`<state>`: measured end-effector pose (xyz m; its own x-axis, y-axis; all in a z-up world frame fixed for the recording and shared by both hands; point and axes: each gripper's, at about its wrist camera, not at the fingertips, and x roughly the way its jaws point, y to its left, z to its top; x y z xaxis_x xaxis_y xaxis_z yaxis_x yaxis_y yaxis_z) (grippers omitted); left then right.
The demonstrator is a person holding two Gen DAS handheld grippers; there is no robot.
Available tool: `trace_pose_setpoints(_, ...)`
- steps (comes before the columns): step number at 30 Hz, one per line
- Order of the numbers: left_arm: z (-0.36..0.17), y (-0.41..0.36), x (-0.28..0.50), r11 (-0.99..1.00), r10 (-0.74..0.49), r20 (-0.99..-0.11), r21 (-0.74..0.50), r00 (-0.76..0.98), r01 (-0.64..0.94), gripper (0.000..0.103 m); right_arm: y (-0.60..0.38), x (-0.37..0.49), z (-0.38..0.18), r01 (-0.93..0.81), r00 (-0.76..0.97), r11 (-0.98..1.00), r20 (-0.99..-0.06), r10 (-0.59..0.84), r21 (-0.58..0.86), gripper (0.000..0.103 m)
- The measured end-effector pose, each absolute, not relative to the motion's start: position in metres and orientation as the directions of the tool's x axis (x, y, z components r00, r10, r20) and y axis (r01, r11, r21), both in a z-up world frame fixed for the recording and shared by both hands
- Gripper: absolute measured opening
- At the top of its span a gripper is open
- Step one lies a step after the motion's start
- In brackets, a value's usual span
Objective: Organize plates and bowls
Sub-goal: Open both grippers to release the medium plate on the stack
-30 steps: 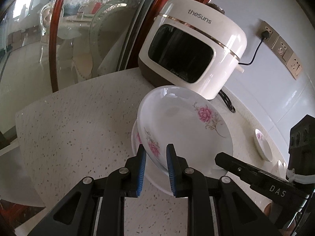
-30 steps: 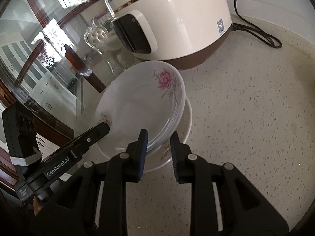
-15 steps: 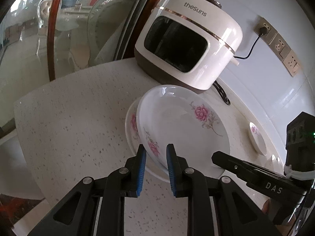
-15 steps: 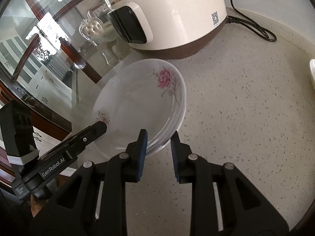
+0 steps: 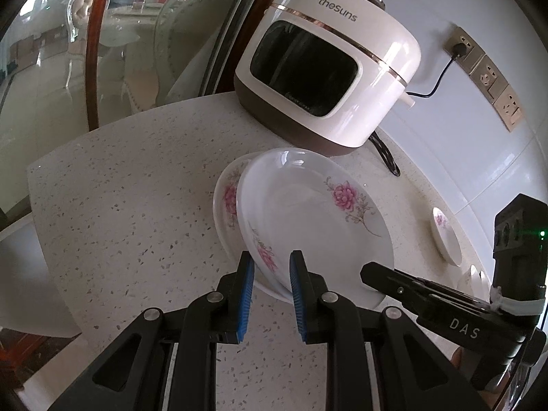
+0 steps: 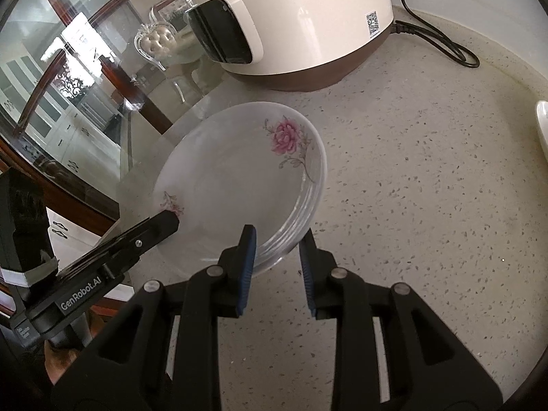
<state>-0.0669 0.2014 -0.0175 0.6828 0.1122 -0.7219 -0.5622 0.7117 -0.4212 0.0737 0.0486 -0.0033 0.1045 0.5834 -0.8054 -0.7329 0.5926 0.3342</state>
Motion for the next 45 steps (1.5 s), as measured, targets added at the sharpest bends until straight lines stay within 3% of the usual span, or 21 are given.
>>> trace_pose_setpoints(26,-0.022,0.207,-0.070,0.645,0.053,-0.743,-0.485,0.668,-0.591,0.026,0.060,0.069,-0.006,-0.757,0.087,0.565,-0.808,0.583,0.327,0.040)
trace_pose_setpoints(40,-0.032,0.212,-0.064,0.647,0.042,-0.746,-0.486,0.664,-0.587,0.034,0.052,0.073,-0.007,-0.739,0.090,0.581,-0.805,0.587,0.342,0.041)
trace_pose_setpoints(45,-0.029,0.214,-0.069,0.640,0.085,-0.738,-0.474,0.669,-0.605,0.038,0.047,0.077,-0.004,-0.728,0.107,0.593,-0.796,0.596,0.345,0.054)
